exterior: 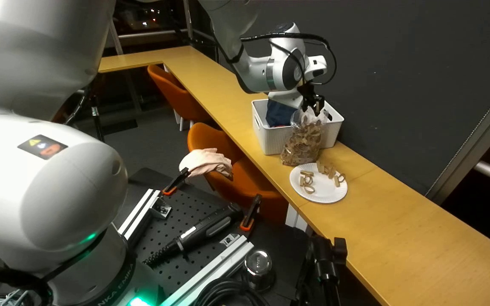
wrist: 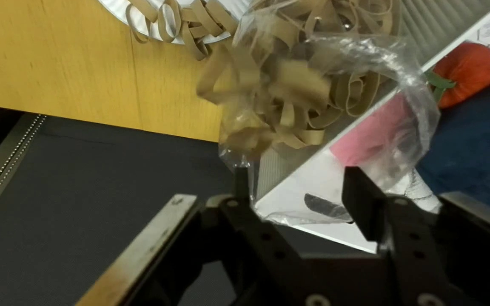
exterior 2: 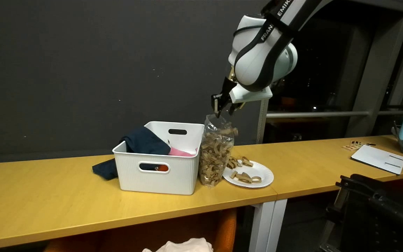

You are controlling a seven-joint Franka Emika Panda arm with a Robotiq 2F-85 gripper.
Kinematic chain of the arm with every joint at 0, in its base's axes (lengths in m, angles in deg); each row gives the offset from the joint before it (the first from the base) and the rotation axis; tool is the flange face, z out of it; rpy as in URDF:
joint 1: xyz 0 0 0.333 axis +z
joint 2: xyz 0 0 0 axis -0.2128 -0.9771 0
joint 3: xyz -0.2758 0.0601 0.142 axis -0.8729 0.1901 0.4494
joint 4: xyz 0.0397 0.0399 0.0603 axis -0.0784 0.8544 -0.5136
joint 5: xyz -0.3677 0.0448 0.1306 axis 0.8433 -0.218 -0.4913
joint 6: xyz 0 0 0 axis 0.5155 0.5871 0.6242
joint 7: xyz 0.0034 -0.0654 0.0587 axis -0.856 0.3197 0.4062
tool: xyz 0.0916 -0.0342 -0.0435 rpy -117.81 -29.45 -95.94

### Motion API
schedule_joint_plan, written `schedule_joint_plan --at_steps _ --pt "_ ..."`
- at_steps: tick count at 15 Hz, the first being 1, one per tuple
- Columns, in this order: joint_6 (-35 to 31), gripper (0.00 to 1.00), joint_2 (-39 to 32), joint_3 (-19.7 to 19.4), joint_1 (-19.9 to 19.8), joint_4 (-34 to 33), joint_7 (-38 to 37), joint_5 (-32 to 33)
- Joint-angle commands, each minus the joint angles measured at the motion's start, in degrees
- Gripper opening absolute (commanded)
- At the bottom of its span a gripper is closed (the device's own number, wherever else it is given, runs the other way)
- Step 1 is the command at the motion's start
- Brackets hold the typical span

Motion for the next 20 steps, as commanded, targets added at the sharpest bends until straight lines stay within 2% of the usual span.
schedule_joint_plan --at_steps 1,2,3,7,13,17,19,20 --pt "-1.42 0.92 0.61 0.53 -0.91 -0.6 0.82 -0.33" --pt "-1.2 0.98 0.04 0.33 -0.89 -1.17 0.52 -0.41" --pt "-1.07 1.0 -0.11 0.2 -0.85 -1.21 0.43 -0.38" --pt "1.13 1.0 2.53 -2.87 1.13 1.66 -0.88 0.23" --pt "1.61 1.0 8.85 -10.0 2.79 12.43 -1.16 1.66" --pt "2.58 1.0 8.35 -12.29 0.36 16.77 0.13 2.03" --pt "3.7 1.0 6.44 -11.11 -2.7 15.96 1.33 1.51" --pt "4.25 1.0 6.29 -8.11 -5.98 15.33 4.06 1.1"
